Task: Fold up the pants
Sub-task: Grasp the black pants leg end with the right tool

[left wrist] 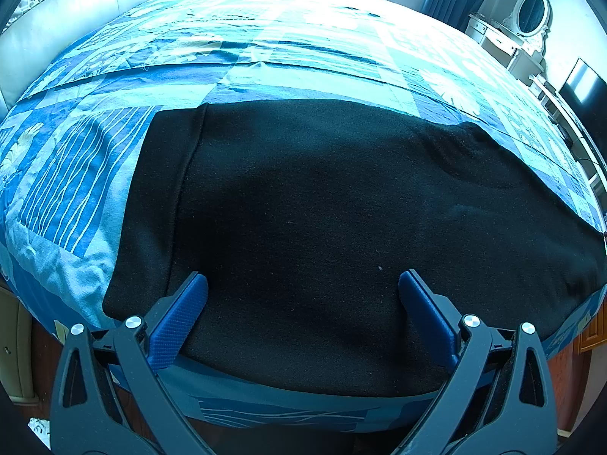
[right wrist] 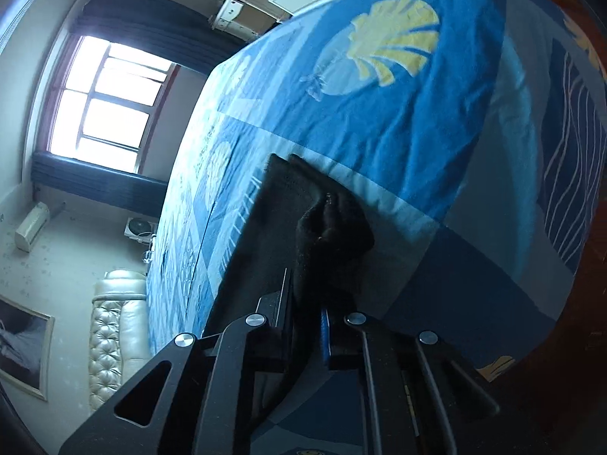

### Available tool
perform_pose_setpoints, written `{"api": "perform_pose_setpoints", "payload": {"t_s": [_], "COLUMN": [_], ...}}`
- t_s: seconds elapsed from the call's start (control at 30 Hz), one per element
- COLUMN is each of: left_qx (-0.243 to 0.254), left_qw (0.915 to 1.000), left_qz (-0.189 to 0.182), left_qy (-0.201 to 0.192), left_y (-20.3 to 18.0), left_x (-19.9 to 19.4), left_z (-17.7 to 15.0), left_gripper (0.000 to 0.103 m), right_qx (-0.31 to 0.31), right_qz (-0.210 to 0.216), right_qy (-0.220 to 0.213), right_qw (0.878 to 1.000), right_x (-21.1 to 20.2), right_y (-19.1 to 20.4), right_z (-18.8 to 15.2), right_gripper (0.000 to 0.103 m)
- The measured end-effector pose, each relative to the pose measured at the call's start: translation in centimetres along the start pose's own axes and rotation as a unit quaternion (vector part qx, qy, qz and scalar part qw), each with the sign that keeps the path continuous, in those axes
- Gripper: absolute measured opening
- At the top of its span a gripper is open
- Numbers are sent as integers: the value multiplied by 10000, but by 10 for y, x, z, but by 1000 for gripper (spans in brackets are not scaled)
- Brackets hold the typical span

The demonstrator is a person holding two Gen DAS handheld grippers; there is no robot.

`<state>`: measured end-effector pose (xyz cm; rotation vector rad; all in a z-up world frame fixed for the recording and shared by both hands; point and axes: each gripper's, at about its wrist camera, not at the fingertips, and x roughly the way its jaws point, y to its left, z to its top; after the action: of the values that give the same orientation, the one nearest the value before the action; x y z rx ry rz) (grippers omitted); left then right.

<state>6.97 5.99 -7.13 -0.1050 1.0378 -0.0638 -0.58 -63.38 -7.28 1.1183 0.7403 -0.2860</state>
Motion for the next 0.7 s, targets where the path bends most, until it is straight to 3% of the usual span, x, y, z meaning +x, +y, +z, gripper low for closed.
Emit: {"api": "perform_pose_setpoints", "payload": {"t_s": [0.33, 0.57, 0.7], "left_qx": [-15, -16, -11], "left_qw": [10000, 10000, 10000], "left_qz": [4, 3, 2], "left_qy": [16, 30, 31], "left_y": [2, 2, 3], "left_x": [-1, -1, -1], "left_z": [0, 0, 0], "left_gripper": [101, 101, 101], "right_qx": [-990, -1949, -2387], "right_qz": [569, 1082, 1144], "right_qy": [-21, 348, 649], "right_qw": [9935, 9742, 9622], "right_x": [-11, 4, 28], "right_y": [100, 183, 207], "right_z": [-20, -80, -119], "right_gripper": [11, 11, 11]}}
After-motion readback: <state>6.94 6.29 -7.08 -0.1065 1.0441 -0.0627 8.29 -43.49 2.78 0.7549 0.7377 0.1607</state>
